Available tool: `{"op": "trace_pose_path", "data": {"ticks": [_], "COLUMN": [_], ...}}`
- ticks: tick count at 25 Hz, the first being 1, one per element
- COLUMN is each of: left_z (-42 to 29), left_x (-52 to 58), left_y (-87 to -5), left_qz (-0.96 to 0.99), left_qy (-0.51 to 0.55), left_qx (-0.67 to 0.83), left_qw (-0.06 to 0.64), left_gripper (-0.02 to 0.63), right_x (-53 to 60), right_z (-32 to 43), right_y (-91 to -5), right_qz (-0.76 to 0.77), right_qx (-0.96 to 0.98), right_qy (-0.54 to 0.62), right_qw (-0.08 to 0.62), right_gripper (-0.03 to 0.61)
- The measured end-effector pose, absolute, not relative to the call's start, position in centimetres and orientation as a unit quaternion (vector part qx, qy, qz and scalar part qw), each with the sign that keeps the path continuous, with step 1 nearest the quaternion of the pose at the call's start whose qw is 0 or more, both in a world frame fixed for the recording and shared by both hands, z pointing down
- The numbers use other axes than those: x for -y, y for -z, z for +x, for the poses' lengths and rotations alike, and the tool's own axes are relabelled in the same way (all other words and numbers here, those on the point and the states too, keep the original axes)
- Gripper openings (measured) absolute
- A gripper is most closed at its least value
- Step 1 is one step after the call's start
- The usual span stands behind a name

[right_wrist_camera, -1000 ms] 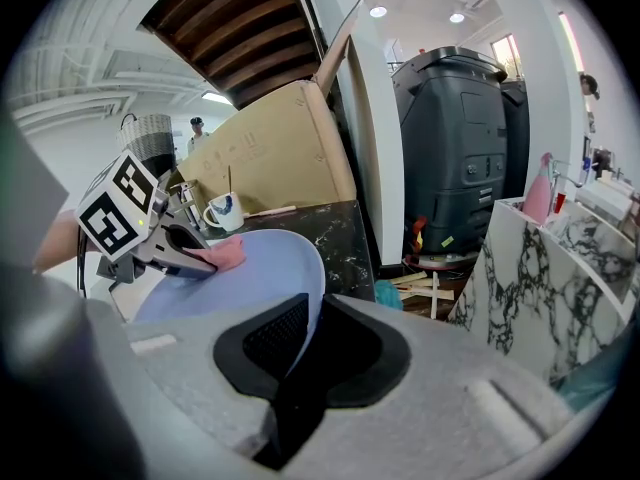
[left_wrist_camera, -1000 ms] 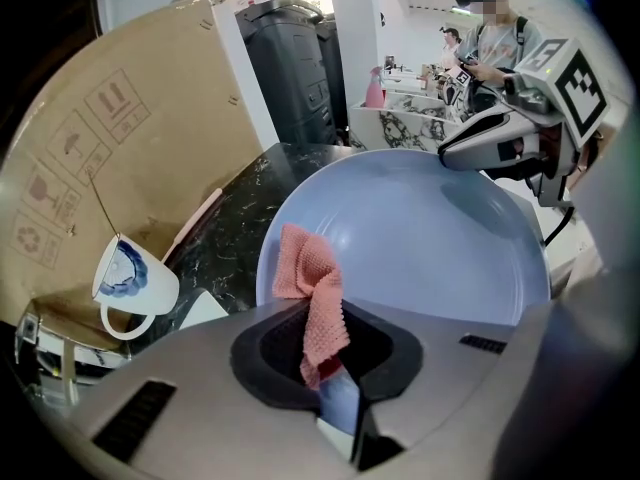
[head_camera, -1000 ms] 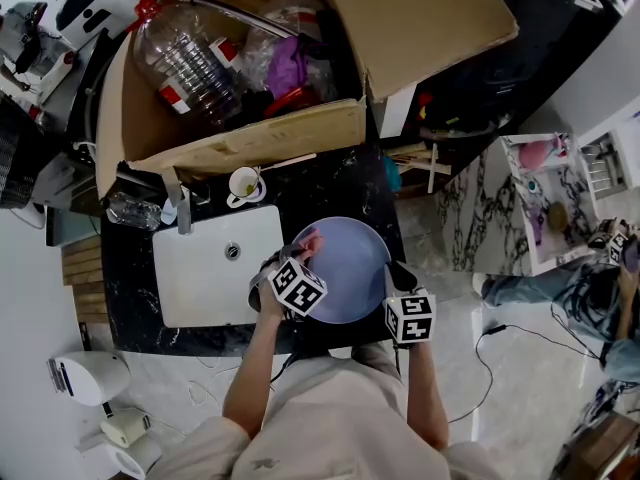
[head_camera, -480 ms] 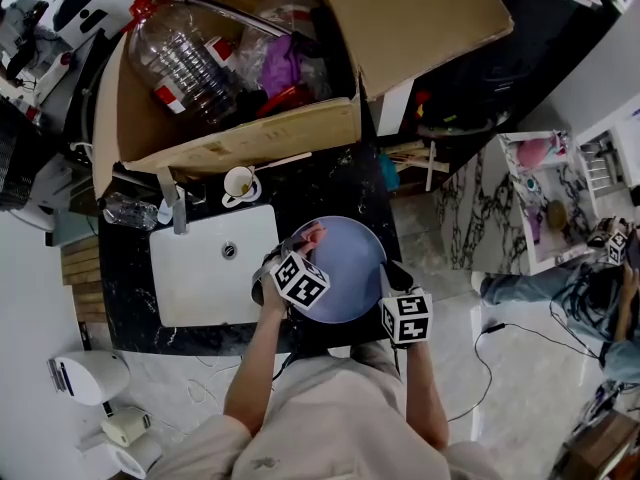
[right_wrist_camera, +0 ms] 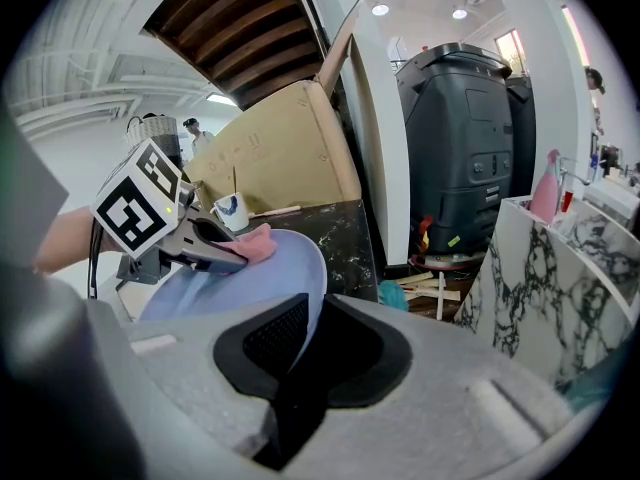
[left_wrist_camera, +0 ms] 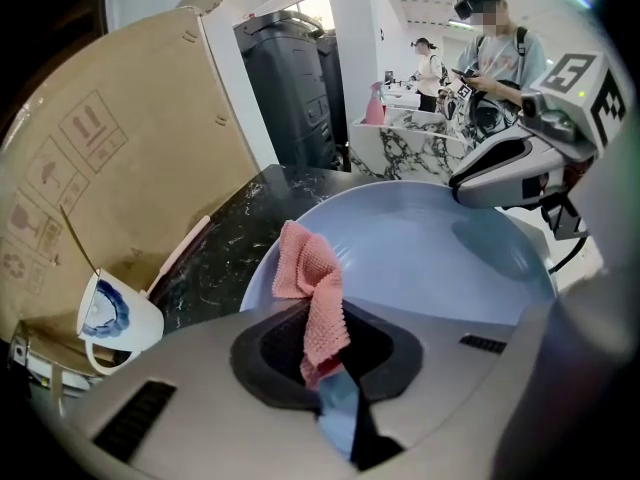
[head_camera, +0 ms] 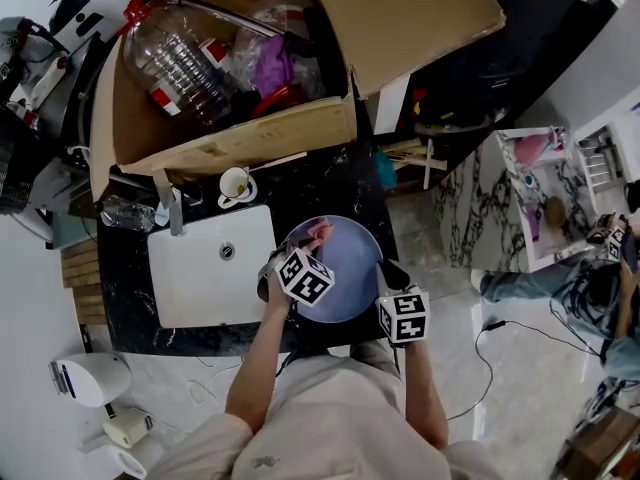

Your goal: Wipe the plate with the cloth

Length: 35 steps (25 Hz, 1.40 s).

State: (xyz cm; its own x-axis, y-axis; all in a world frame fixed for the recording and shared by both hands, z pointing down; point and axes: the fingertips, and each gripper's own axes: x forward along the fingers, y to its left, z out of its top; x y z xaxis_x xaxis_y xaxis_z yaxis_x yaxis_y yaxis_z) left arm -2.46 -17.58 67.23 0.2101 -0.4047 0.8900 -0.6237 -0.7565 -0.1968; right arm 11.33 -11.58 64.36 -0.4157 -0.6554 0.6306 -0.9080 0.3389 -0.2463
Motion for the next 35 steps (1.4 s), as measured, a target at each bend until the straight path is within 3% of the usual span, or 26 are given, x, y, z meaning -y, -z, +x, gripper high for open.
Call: {"op": "trace_pose_path", "data": {"ticks": [35], "left_z": [5.5], "left_x": [12.6], "left_y": [-67.1], "left_qz": [0.825], "left_qy": [-0.511], "left_qx": [0.212], "left_qw": [0.113], "left_gripper": [0.034], "right_x": [11.6], "right_z": [11.4], "right_y": [-64.5], "right_qz": [0.509], "right_qx": [0.781], "right_qy": [-0.298], "right_qw": [0.205], "right_gripper": [0.041]}}
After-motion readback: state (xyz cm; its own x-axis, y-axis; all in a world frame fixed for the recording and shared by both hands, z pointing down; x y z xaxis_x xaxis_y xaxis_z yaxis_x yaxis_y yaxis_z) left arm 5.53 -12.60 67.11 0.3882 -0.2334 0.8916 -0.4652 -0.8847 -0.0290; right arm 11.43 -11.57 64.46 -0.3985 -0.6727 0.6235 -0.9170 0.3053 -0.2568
